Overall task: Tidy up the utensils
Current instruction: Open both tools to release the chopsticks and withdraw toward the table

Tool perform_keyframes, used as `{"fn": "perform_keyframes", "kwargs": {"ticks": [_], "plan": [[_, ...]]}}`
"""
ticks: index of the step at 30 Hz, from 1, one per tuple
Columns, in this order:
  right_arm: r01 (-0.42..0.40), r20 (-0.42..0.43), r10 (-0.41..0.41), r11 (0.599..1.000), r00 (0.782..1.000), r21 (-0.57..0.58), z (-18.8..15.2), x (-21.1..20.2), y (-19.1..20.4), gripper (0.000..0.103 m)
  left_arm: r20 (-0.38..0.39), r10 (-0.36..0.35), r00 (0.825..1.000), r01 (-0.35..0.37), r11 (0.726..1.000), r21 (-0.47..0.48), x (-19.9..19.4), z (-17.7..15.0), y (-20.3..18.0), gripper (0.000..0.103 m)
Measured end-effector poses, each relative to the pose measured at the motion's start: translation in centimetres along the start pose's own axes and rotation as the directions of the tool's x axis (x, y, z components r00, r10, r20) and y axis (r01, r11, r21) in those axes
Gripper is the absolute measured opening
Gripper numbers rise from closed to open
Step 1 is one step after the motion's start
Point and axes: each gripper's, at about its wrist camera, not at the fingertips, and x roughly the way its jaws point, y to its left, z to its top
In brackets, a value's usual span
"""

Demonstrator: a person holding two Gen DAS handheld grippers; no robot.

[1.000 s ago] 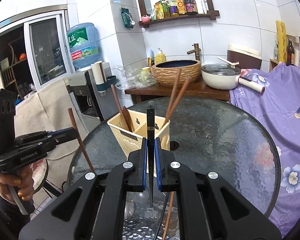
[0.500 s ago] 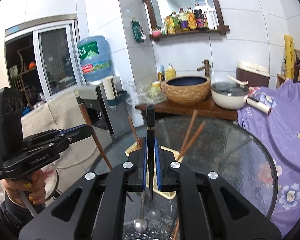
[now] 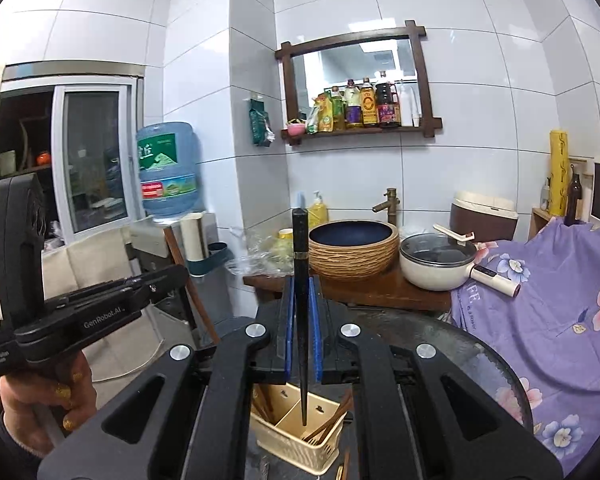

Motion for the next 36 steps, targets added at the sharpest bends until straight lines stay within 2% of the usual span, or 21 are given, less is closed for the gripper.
{"fn": "perform_keyframes", "kwargs": {"ticks": [5, 16, 24, 29, 31, 32, 33, 34, 36], "plan": [[0.012, -0.062, -0.011, 1.000, 0.998, 0.015, -2.9, 3.3, -0.4, 0.008, -0.016, 0.027, 0.999, -0.028, 0.999, -0.035, 2.4, -2.1, 1.1, 0.006], [0.014, -0.186, 0.001, 0.997, 0.983, 0.081, -9.3, 7.2, -1.9, 0.008, -0.110, 0.071, 0.991, -0.070, 0.998, 0.011, 5.4, -7.0, 2.1, 0.006], [0.028, -0.196, -0.018, 0.998, 0.981, 0.050, -10.8, 7.5, -1.6, 0.008, -0.175, 0.073, 0.982, -0.071, 0.997, 0.015, 7.0, -9.6, 2.9, 0.006], [0.035, -0.190, -0.023, 0.998, 0.981, 0.057, -10.9, 7.5, -1.8, 0.008, -0.170, 0.077, 0.982, -0.073, 0.997, 0.030, 7.1, -10.2, 2.9, 0.006], [0.042, -0.188, -0.031, 0.997, 0.982, 0.057, -10.9, 7.4, -1.9, 0.014, -0.182, 0.070, 0.981, -0.065, 0.997, 0.031, 7.2, -10.3, 2.8, 0.006], [0.043, -0.187, -0.031, 0.997, 0.982, 0.059, -11.0, 7.3, -2.0, 0.030, -0.188, 0.063, 0.980, -0.058, 0.998, 0.030, 7.2, -10.4, 2.8, 0.006], [0.046, -0.182, -0.033, 0.997, 0.983, 0.066, -11.0, 7.1, -2.1, 0.056, -0.190, 0.064, 0.980, -0.059, 0.998, 0.034, 7.2, -10.4, 2.8, 0.009], [0.052, -0.165, -0.039, 0.996, 0.986, 0.075, -11.0, 6.8, -2.2, 0.064, -0.189, 0.067, 0.980, -0.061, 0.997, 0.038, 7.2, -10.5, 2.7, 0.011], [0.063, -0.133, -0.052, 0.995, 0.990, 0.081, -11.0, 6.1, -2.4, 0.065, -0.182, 0.067, 0.981, -0.060, 0.997, 0.041, 6.8, -10.7, 2.7, 0.029]]}}
